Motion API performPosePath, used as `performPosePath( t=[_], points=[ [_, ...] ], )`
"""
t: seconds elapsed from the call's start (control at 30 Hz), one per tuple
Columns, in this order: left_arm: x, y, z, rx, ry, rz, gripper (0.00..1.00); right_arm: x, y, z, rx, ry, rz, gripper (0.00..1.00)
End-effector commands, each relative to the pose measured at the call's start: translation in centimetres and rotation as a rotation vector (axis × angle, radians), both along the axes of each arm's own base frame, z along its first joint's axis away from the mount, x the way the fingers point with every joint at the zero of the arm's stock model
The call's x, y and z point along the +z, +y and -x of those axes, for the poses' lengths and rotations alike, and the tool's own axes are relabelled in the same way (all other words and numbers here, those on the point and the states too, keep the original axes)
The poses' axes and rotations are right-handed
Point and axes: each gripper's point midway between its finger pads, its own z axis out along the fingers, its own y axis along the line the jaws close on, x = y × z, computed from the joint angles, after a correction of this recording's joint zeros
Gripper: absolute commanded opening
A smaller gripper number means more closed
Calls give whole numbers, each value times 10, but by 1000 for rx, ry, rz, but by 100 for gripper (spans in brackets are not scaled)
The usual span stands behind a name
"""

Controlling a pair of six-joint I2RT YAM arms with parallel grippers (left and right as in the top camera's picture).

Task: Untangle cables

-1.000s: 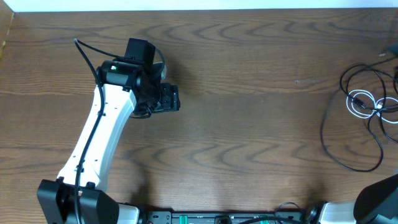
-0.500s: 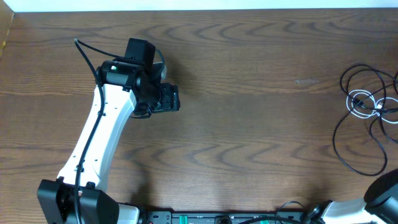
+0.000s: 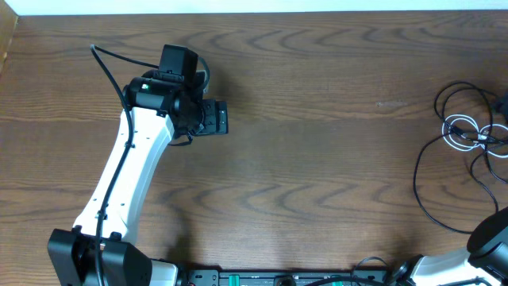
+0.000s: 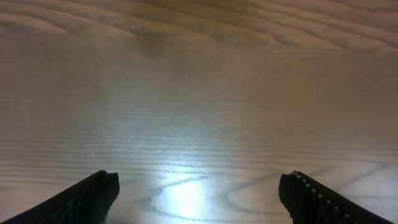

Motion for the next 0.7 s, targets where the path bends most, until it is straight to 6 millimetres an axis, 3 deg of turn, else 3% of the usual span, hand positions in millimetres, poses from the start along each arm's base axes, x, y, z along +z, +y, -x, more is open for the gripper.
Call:
performPosePath(
  t=[0.0, 0.1, 0.2, 0.4, 0.57, 0.67],
  points=[
    [-2, 13, -4, 13, -23, -79, 88, 16, 58, -5, 233, -46, -103, 73],
    [-2, 24, -6, 31, -32, -138, 89, 3, 98, 15, 369, 95, -119, 82],
    [-4, 32, -1, 41, -12, -183, 96, -6, 120, 27, 431, 223, -70, 87],
    [-10, 62, 43, 183, 162, -314, 97, -12, 174, 43, 594, 360, -34, 98],
    [-15, 69, 75, 173, 264, -349, 97, -2, 211, 47, 686, 281, 23, 99],
    [-19, 70, 82, 188, 210, -331, 97, 6, 217, 58, 663, 207, 92, 99]
  ],
)
